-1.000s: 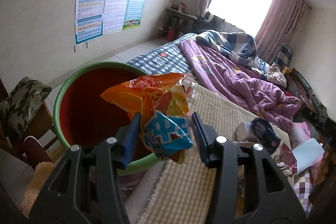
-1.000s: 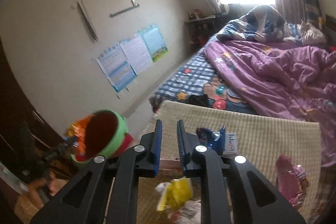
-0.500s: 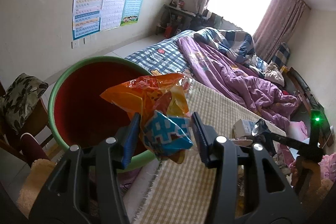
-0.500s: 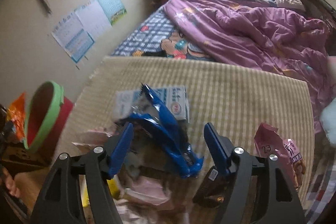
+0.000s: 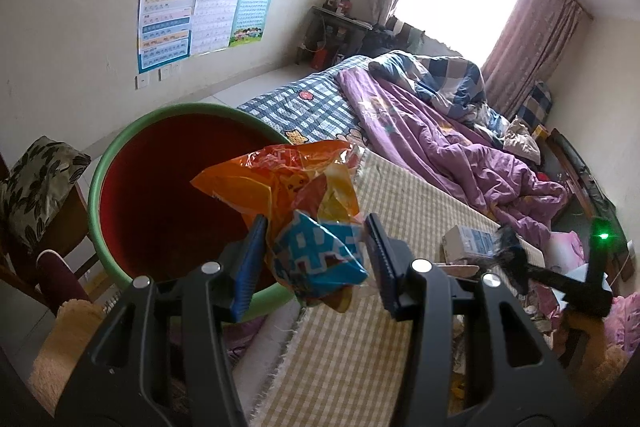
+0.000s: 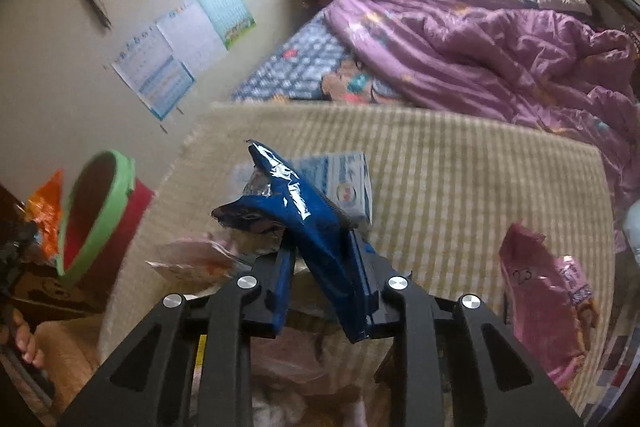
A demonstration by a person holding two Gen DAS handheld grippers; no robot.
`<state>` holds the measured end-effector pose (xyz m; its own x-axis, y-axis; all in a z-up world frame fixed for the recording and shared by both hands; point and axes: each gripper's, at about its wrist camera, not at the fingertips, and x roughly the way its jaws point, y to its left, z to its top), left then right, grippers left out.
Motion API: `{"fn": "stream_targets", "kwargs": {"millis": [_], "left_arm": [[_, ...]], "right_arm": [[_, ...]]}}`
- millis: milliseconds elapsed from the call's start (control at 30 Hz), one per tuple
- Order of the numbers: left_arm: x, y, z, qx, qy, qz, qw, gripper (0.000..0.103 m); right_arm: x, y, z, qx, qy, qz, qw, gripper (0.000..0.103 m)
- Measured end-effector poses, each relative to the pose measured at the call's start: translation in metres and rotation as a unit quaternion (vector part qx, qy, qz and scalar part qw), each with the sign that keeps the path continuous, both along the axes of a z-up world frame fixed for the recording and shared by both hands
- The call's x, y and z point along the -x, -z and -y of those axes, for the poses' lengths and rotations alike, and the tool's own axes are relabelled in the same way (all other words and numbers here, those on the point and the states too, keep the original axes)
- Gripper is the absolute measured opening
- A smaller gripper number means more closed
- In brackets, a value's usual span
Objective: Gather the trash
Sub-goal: 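Carry both wrappers to the green bin and open both tools to drop them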
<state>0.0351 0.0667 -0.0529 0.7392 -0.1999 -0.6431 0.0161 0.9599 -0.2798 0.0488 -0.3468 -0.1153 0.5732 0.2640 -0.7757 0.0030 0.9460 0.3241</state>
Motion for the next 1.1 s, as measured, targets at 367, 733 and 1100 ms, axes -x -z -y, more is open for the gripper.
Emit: {"fn": "stream_targets", "kwargs": {"millis": [367,733,1100], "left_arm": [[0.001,0.005,-0.010,-0.004,-0.033,-0.003,0.9994,0.047],[-0.010,0.017,-0.036,-0.023,-0.080,-0.021,0.9963,0.046],[-0.017,0.029,-0.044,-0.033,-0.098,-0.037,0.9940,0.066]], "right_arm": [[-0.008,-0.076,-0.061,-0.041,-0.064,0.090,0.993,0.025],[-0.057,-0.077,-0.182,-0.126,-0.174,0.064,0.975,0.025],[-0.071,-0.062,-0.254,-0.136,-0.226,0.032,0.964,0.032]]}}
